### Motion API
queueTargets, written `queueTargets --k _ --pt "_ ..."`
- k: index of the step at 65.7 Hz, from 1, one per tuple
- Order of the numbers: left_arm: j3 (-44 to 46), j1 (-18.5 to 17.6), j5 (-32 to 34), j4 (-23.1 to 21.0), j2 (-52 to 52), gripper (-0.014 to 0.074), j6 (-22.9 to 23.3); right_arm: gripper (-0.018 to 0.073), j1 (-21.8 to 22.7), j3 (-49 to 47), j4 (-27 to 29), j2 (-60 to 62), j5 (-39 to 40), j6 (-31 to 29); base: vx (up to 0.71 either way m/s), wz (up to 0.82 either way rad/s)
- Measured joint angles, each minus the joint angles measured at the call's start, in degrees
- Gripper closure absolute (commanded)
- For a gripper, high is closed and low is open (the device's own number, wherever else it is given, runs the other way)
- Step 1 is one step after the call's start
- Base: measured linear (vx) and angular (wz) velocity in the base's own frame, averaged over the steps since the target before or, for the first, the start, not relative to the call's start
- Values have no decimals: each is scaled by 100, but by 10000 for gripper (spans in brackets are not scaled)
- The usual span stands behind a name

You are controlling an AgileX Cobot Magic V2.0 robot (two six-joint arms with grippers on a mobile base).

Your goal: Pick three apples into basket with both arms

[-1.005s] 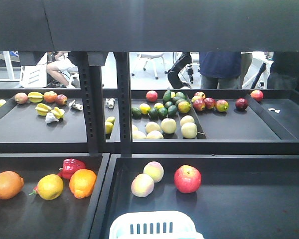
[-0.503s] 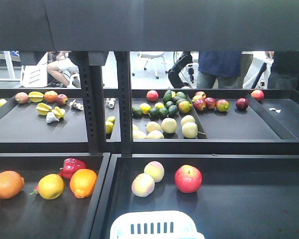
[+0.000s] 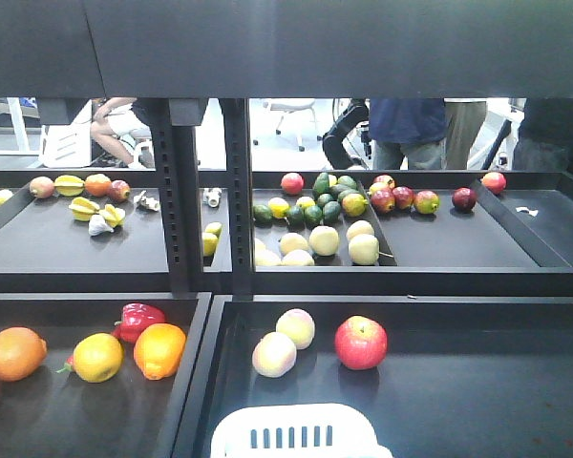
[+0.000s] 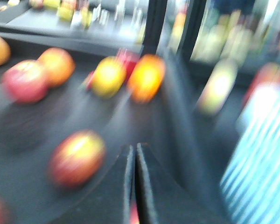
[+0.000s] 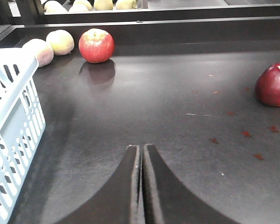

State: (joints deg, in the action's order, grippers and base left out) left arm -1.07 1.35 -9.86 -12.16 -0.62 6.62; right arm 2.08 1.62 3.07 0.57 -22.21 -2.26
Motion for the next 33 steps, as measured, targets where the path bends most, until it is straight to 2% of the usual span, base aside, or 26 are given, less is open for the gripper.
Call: queueTargets --k 8,12,17,23,33 --pt "0 0 1857 -1300 0 603 773 564 0 0 0 0 0 0 0 0" --pt "0 0 2595 -1713 0 603 857 564 0 0 0 0 0 0 0 0" --pt "6 0 3021 -1928 0 603 755 564 0 0 0 0 0 0 0 0" --pt "109 0 2742 -1454 0 603 486 564 0 0 0 0 0 0 0 0" --pt "553 0 2143 96 0 603 399 564 0 0 0 0 0 0 0 0"
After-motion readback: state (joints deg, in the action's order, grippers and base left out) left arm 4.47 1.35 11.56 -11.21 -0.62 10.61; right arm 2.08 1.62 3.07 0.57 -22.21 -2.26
